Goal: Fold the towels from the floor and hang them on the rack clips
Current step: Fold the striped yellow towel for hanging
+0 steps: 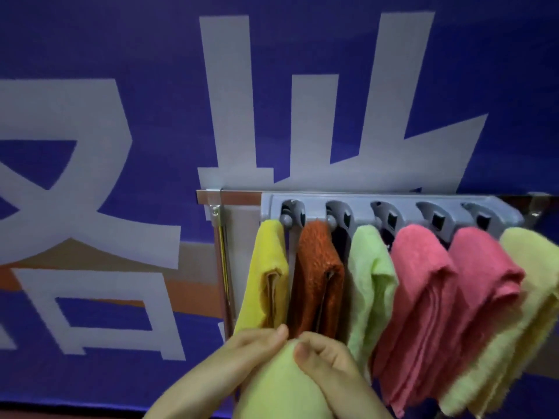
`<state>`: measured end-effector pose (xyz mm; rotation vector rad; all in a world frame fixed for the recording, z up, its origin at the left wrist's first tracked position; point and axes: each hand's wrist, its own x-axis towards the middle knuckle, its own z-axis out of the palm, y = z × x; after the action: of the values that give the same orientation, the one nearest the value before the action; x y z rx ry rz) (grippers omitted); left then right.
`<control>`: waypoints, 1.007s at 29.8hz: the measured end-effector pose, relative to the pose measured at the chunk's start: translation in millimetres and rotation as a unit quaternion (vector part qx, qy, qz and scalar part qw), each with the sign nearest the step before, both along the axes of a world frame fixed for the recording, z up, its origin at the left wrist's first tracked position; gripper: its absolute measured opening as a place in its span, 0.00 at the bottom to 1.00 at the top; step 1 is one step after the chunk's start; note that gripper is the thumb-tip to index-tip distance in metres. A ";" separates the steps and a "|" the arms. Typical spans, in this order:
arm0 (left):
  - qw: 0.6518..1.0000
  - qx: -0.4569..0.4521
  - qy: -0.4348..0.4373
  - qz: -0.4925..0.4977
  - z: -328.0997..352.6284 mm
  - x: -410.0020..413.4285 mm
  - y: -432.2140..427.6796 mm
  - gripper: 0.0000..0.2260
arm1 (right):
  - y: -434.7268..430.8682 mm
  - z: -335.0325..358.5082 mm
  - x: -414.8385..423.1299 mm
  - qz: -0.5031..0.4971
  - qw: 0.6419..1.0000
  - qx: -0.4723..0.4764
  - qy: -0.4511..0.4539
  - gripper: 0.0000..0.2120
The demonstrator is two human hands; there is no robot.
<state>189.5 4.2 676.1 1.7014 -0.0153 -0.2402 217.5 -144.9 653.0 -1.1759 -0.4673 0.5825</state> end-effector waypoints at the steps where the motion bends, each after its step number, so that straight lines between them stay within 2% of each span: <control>1: 0.999 -0.015 -0.032 -0.014 11.3 1.9 0.0 0.12 | 3.5 4.5 4.4 -0.023 1.000 -0.006 -0.017 0.28; 5: 0.994 -0.069 -0.077 0.040 78.0 25.3 13.5 0.14 | 22.9 60.1 39.6 -0.056 0.998 -0.019 -0.016 0.28; 7: 0.994 -0.064 -0.067 0.065 99.9 38.2 17.4 0.16 | 33.0 84.1 52.0 -0.069 0.997 -0.046 -0.010 0.25; 9: 0.995 -0.055 -0.047 0.073 105.1 46.4 22.9 0.16 | 35.3 85.8 58.1 -0.091 0.992 -0.087 0.002 0.26; 11: 0.996 -0.053 -0.026 0.073 104.7 57.2 34.0 0.15 | 36.5 83.4 64.5 -0.106 0.986 -0.125 0.004 0.30; 13: 0.997 -0.042 -0.008 0.057 96.8 67.9 45.5 0.13 | 38.5 76.4 70.5 -0.146 0.978 -0.150 0.012 0.27; 15: 0.999 -0.011 0.005 0.038 85.9 73.4 48.6 0.14 | 37.3 74.2 68.6 -0.205 0.968 -0.144 0.031 0.18; 17: 1.000 0.013 0.003 0.023 76.1 76.2 47.5 0.18 | 35.6 70.6 66.6 -0.254 0.959 -0.116 0.055 0.13; 20: 0.999 -0.006 -0.023 0.034 71.7 86.3 40.4 0.15 | 35.0 72.4 76.5 -0.315 0.944 -0.096 0.034 0.13; 22: 0.997 -0.049 -0.035 0.058 81.8 93.8 37.0 0.12 | 41.0 83.9 88.5 -0.323 0.942 -0.094 0.004 0.14; 26: 0.987 -0.086 -0.057 0.123 100.5 114.7 42.7 0.19 | 62.5 104.1 112.7 -0.314 0.945 -0.085 -0.012 0.12; 30: 0.977 -0.112 -0.052 0.173 95.1 127.7 51.7 0.14 | 75.5 106.6 130.7 -0.288 0.954 -0.083 -0.005 0.13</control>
<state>317.2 56.0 771.2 1.4605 0.1698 0.1087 348.1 -69.4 759.6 -1.4003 -0.0669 0.1083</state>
